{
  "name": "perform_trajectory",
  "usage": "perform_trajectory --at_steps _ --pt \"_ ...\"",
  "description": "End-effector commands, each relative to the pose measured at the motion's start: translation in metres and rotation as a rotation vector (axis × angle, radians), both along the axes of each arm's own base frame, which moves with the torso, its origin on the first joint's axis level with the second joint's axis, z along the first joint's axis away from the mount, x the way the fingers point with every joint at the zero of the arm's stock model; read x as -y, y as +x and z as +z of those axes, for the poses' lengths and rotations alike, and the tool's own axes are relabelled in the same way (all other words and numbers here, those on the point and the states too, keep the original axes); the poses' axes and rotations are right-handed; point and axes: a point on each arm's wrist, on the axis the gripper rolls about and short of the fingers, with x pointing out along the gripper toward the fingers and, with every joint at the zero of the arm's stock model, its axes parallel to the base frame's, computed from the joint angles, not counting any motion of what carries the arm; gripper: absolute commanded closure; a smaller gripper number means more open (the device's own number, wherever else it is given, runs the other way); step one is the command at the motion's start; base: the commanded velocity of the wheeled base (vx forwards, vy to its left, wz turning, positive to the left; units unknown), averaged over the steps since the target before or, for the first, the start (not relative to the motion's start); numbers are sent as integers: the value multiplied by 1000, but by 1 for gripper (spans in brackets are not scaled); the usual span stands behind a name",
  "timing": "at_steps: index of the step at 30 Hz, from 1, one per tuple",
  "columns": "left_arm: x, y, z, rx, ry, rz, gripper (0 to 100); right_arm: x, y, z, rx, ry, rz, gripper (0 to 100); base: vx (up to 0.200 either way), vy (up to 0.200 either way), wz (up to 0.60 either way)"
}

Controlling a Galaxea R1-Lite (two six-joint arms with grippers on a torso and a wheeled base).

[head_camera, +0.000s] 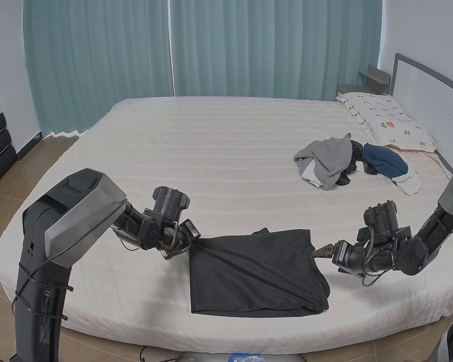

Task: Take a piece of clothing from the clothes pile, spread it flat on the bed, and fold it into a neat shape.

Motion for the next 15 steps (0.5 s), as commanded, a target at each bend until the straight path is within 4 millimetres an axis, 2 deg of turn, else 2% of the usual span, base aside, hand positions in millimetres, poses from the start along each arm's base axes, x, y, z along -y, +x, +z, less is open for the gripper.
perform_trajectory --at_steps 1,3,4,5,9,12,13,15 --pt "0 0 3 5 -2 2 100 -13 56 -32 -8 39 -52 0 0 0 0" --pt "1 -1 3 6 -4 -2 100 -16 65 -35 2 42 -52 0 0 0 0" --pt "1 -1 4 7 -6 -1 0 -19 75 -39 14 46 -50 0 0 0 0" --pt "1 -1 4 7 -6 -1 0 -20 76 -40 16 45 -50 0 0 0 0" --pt "1 -1 2 7 -6 -1 0 -28 103 -57 45 52 -56 0 0 0 0" --pt "1 -1 1 5 -4 -2 0 -30 112 -57 63 64 -61 0 0 0 0" --pt "0 0 2 6 -4 1 0 -30 115 -56 72 73 -65 100 0 0 0" --pt "0 1 3 10 -7 3 0 -33 118 -57 76 77 -68 100 0 0 0"
